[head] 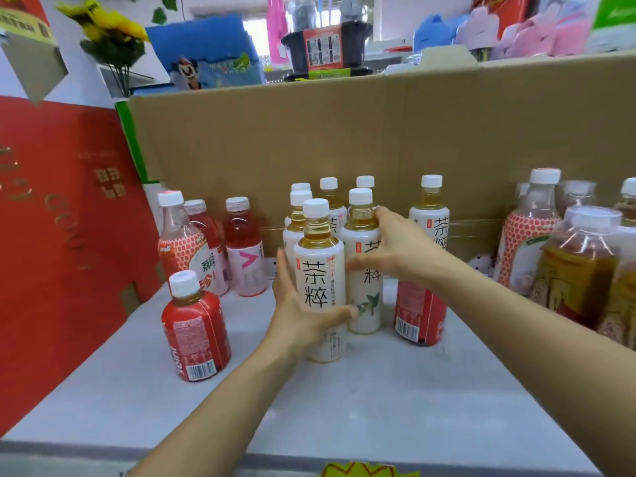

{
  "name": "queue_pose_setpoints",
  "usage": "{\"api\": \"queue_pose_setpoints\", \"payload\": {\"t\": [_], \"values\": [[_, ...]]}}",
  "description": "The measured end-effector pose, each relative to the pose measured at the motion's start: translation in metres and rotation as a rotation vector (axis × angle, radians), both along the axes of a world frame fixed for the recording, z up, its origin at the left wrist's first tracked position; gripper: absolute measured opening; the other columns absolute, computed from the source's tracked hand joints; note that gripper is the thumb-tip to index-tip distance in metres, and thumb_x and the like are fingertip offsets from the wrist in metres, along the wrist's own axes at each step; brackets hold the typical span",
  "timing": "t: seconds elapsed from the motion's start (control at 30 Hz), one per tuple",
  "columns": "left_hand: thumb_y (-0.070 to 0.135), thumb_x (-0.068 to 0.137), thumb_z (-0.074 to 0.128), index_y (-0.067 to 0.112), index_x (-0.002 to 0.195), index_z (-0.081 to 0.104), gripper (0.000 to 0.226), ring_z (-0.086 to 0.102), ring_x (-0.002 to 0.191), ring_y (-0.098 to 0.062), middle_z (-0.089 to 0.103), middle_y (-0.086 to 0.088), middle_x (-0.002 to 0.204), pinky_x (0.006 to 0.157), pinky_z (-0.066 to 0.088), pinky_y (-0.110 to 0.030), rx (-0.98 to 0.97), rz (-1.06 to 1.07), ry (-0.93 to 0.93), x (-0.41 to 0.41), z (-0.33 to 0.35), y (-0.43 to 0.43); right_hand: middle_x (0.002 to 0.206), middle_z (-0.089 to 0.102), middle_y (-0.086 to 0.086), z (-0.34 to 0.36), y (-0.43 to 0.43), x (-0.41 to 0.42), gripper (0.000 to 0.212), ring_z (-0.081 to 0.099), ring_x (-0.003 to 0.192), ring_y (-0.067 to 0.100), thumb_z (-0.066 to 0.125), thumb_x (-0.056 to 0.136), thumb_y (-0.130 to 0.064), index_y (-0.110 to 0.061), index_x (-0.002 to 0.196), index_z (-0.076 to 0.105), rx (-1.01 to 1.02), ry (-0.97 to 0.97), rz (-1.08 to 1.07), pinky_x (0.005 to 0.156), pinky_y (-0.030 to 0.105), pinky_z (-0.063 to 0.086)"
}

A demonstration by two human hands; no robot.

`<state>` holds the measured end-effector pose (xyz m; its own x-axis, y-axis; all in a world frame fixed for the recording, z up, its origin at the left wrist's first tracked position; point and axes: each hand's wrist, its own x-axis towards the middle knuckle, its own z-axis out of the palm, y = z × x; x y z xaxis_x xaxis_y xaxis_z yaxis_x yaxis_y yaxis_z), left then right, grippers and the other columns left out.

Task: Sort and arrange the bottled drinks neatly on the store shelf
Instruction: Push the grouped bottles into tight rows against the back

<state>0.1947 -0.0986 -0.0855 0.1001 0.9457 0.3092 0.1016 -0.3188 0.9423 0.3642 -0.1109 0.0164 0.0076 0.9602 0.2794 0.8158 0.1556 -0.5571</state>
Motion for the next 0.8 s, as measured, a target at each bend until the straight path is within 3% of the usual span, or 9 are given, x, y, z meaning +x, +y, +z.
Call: {"api": "queue_pose_setpoints", "payload": {"t": [0.1,0.2,0.33,0.43,0.5,0.6,0.7,0.8], "values": [[0.053,0.032,0.097,0.057,0.148,0.001,0.151,0.031,0.146,-0.018,0.026,0.01,0.159,0.112,0.036,-0.057,0.006,0.049,0.001,0.01,0.002,0.002,0.117,0.064,-0.002,0.005,0.006,0.002,0.071,0.059,0.106,0.021,0.078,0.07,-0.054,-0.022,0.125,0.047,-0.018,-0.171,-0.038,0.093,0.043,0.05],[0.049,0.038,0.094,0.047,0.151,-0.014,0.157,0.015,0.15,-0.015,0.008,0.017,0.162,0.118,0.027,-0.056,0.003,0.088,-0.003,0.021,0.005,0.002,0.121,0.06,-0.002,0.008,-0.002,0.016,0.071,0.052,0.116,0.024,0.074,0.072,-0.059,-0.022,0.127,0.048,-0.054,-0.426,-0.081,0.099,0.044,0.042],[0.048,0.04,0.094,0.043,0.153,-0.016,0.157,0.01,0.151,-0.014,0.003,0.016,0.162,0.12,0.023,-0.054,0.008,0.108,0.021,0.026,0.007,0.006,0.112,0.065,0.0,0.006,-0.016,0.043,0.039,0.062,0.098,0.02,0.077,0.08,-0.037,-0.019,0.112,0.063,-0.242,-0.391,-0.044,0.082,0.037,0.058],[0.046,0.041,0.096,0.04,0.153,-0.015,0.158,0.01,0.15,-0.015,0.004,0.014,0.162,0.121,0.02,-0.054,0.018,0.083,0.015,0.022,0.004,0.01,0.1,0.067,0.001,0.013,-0.019,0.059,0.013,0.064,0.09,0.017,0.074,0.085,-0.023,-0.018,0.096,0.07,-0.218,-0.38,-0.056,0.073,0.03,0.057],[0.04,0.046,0.098,0.039,0.154,-0.013,0.155,0.011,0.15,-0.015,0.006,0.014,0.161,0.121,0.019,-0.053,0.025,0.078,-0.001,0.022,0.005,0.01,0.097,0.07,0.002,0.02,-0.021,0.068,0.008,0.066,0.085,0.016,0.072,0.086,-0.02,-0.016,0.093,0.072,-0.24,-0.401,-0.07,0.07,0.028,0.056],[0.043,0.044,0.098,0.041,0.155,-0.008,0.154,0.015,0.149,-0.017,0.011,0.013,0.16,0.12,0.022,-0.056,0.005,0.073,-0.004,0.024,0.006,0.01,0.092,0.072,0.001,0.026,-0.018,0.079,0.013,0.068,0.081,0.014,0.074,0.084,-0.028,-0.017,0.09,0.074,-0.338,-0.425,-0.078,0.069,0.028,0.058],[0.062,0.026,0.094,0.05,0.151,-0.004,0.16,0.022,0.148,-0.017,0.017,0.017,0.159,0.117,0.028,-0.058,-0.007,0.051,0.015,0.019,0.007,0.006,0.086,0.07,0.003,0.036,-0.007,0.085,0.041,0.065,0.072,0.016,0.076,0.078,-0.051,-0.011,0.088,0.069,-0.296,-0.316,-0.144,0.057,0.029,0.051],[0.053,0.029,0.097,0.052,0.151,-0.008,0.161,0.023,0.147,-0.012,0.015,0.015,0.162,0.119,0.028,-0.049,-0.002,-0.018,0.053,0.006,0.012,0.005,0.121,0.056,0.013,0.043,0.01,0.095,0.083,0.056,0.087,0.024,0.079,0.071,-0.057,-0.001,0.125,0.05,-0.201,-0.118,-0.287,0.057,0.027,0.042]]}}
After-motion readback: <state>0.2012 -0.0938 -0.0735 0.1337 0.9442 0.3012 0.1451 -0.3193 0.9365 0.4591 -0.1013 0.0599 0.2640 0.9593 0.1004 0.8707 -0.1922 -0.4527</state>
